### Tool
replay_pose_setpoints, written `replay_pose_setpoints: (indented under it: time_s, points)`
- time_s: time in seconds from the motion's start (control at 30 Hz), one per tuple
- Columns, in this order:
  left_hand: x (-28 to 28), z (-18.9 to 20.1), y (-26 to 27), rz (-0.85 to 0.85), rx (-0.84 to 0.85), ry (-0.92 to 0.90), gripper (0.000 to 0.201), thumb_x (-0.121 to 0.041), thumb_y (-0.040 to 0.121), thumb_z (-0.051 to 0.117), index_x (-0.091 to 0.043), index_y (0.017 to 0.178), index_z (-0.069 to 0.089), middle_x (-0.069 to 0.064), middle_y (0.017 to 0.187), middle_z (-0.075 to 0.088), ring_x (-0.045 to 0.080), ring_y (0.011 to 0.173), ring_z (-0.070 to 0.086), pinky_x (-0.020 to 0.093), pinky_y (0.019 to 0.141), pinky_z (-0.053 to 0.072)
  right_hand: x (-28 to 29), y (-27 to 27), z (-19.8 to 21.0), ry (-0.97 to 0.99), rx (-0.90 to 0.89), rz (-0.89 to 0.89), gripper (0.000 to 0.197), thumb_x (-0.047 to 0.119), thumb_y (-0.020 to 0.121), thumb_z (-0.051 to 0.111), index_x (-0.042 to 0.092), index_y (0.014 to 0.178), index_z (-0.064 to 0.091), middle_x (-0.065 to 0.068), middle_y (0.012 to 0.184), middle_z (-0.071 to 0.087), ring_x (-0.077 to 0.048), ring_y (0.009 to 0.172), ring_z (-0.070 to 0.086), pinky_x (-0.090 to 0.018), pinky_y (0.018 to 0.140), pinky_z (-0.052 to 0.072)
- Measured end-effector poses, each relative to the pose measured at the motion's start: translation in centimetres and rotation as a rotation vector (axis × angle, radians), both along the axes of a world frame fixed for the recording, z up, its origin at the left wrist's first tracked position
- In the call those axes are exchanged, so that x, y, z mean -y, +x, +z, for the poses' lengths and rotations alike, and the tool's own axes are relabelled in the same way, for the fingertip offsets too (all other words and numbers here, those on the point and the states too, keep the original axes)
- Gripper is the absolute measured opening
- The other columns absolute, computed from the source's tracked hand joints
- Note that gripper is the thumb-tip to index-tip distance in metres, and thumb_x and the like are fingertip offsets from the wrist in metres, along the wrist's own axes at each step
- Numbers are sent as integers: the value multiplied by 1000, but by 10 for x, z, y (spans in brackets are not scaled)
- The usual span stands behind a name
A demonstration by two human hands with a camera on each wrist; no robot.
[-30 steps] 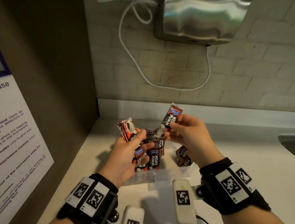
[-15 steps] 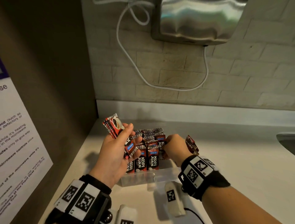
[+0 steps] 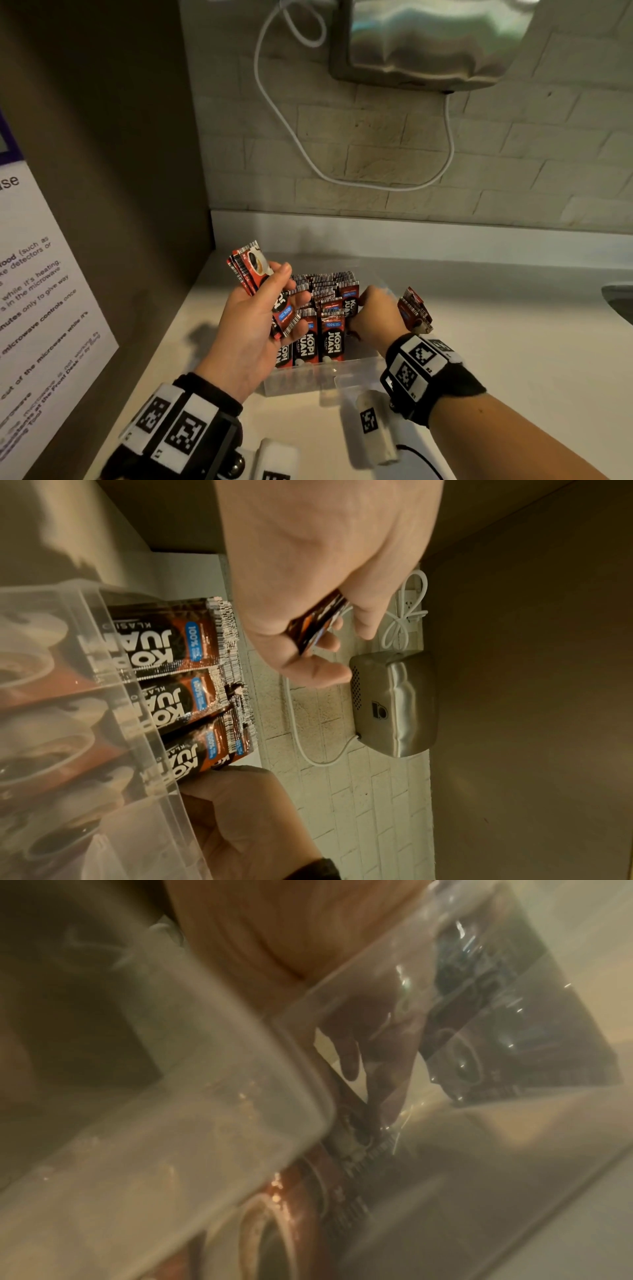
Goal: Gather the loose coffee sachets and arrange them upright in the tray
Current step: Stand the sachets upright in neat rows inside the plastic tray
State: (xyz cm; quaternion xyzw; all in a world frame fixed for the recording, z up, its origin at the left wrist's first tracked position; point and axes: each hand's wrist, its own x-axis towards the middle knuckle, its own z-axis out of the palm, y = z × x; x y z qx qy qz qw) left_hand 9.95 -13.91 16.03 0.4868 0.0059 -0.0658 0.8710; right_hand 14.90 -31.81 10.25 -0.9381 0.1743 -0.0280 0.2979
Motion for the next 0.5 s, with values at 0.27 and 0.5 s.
replay_pose_setpoints:
  time_s: [0.27, 0.5]
  points:
    - [0, 1, -2, -2, -16, -4, 5, -26, 89, 63, -25, 85, 59, -5, 73, 62, 13, 72, 67, 28, 52, 50, -2, -1, -1, -56, -60, 74, 4, 8, 90, 56, 8, 88, 60, -10, 95, 67, -23, 84, 62, -27, 68, 46]
    - [-1, 0, -1, -68, -83, -53, 5, -19, 92, 57, -23, 90, 58, -2, 73, 61, 16, 72, 67, 27, 50, 50, -1, 0, -2, -59, -59, 97, 9, 7, 90, 55, 7, 91, 64, -11, 97, 68, -23, 85, 62, -26, 69, 46]
